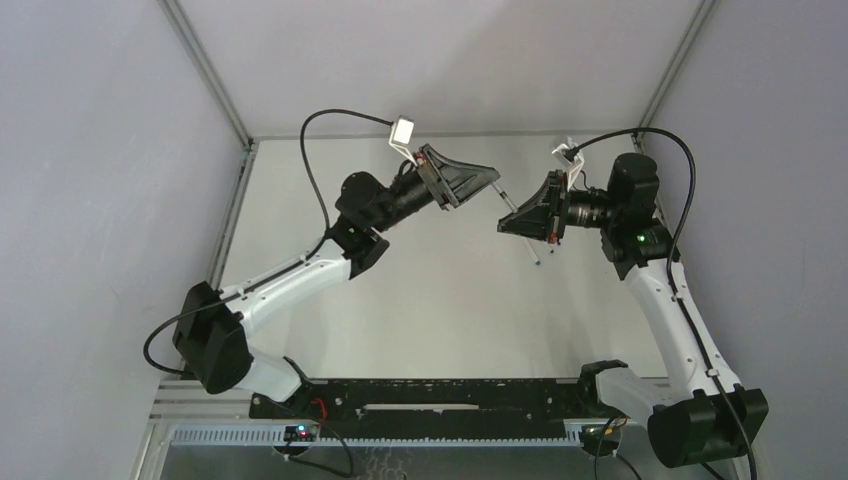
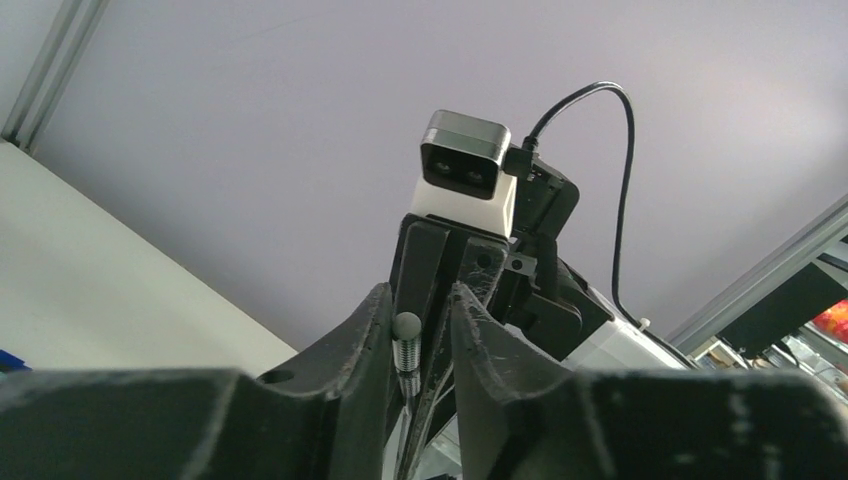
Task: Insert the pens into the pen caps
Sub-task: Press the pen cap onto the pen.
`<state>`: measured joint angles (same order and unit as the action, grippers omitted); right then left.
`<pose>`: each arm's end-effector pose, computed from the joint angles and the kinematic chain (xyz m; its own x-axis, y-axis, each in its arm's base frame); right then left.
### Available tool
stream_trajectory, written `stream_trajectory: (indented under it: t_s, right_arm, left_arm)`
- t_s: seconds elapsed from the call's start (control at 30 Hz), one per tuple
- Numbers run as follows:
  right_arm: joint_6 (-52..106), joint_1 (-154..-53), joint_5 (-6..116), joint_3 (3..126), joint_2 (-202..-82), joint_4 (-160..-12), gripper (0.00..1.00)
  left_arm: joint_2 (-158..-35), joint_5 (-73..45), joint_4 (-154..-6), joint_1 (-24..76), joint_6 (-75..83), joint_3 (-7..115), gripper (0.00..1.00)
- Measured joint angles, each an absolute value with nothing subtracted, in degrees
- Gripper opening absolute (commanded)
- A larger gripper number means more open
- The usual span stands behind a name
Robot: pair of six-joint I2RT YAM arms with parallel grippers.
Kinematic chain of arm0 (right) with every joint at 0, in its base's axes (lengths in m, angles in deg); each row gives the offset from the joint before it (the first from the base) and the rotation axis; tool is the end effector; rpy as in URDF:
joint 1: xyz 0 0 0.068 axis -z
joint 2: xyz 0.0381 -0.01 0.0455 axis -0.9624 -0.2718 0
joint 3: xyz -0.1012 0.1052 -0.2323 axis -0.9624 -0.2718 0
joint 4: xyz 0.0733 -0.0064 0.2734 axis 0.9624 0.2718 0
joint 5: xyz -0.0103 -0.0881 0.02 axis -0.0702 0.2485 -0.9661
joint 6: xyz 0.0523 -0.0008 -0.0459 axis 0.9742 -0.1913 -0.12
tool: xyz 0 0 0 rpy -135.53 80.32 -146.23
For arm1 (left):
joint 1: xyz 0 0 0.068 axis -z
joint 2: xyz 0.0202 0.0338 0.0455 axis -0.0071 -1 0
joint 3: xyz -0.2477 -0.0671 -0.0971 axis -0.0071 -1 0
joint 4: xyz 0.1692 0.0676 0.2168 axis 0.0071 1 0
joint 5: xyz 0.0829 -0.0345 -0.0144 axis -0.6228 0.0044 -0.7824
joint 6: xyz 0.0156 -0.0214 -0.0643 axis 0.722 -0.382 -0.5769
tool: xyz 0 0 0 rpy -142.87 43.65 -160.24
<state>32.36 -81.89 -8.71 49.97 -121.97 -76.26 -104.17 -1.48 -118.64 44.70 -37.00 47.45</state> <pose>0.2406 0.0865 0.3882 -0.3842 0.0178 -0.9231 -0.9034 0.1992 0.3798 0.2517 -0.2809 0.4053 -0.5382 -0.5133 -0.6685 0.7639 0.0381 -0.6442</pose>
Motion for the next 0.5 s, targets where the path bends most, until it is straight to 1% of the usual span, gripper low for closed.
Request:
stream_trajectory:
  t_s: [0.1,0.27,0.5]
  right_arm:
    - [32.5,-82.0,-8.7,49.9,-122.0,-76.6,0.00]
    - [33.1,-82.0,-8.5,49.8,-122.0,-76.8,0.00]
    - [35.3,-81.9,-8.2,49.7,-122.0,-79.4,0.00]
  left_arm:
    - [-104.8,-1.1,-118.7,44.7,-37.1,47.5,0.16]
    - [-106.2,-0.3,-118.7,44.6,-37.5,48.5,0.00]
    - [-107.0,0.8,-119.1,44.3,-38.4,49.8,0.00]
